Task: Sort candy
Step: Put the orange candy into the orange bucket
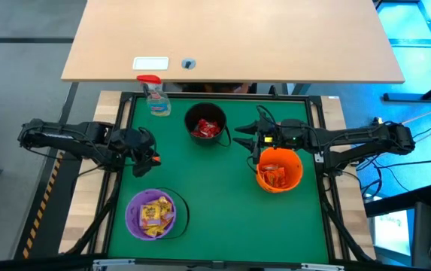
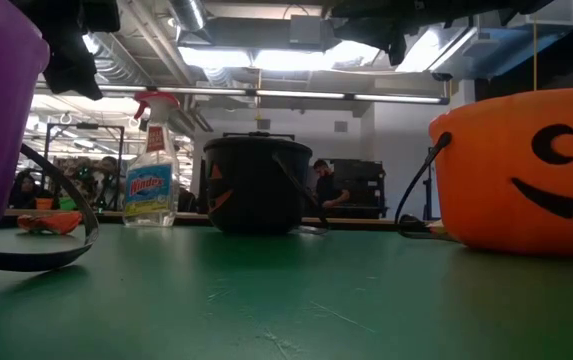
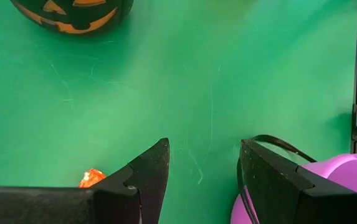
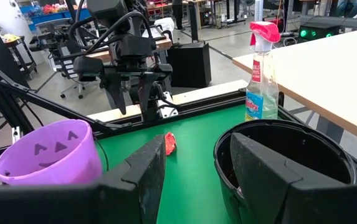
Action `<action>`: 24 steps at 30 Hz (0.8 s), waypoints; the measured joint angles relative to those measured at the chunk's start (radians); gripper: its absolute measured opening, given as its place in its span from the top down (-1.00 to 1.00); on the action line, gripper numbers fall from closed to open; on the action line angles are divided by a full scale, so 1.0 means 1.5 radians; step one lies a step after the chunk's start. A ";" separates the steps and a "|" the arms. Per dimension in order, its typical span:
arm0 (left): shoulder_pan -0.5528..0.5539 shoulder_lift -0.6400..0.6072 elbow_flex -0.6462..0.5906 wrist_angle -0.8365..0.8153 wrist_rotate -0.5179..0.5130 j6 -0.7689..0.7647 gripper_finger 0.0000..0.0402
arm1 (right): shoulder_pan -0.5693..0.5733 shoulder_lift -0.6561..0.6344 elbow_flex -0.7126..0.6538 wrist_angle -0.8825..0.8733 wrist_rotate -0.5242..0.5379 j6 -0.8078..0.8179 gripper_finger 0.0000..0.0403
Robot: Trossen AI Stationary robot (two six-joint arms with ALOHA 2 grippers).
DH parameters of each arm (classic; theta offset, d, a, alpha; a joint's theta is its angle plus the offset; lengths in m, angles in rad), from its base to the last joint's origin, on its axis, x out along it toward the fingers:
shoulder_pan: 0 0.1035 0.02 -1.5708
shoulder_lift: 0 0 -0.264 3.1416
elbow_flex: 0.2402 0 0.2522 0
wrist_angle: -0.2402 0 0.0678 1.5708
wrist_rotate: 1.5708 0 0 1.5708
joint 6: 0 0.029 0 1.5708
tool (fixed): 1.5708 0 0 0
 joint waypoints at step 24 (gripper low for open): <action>-0.012 0.000 0.000 0.000 -0.046 -0.003 0.08 | 0.000 0.016 0.001 0.006 0.000 0.006 0.11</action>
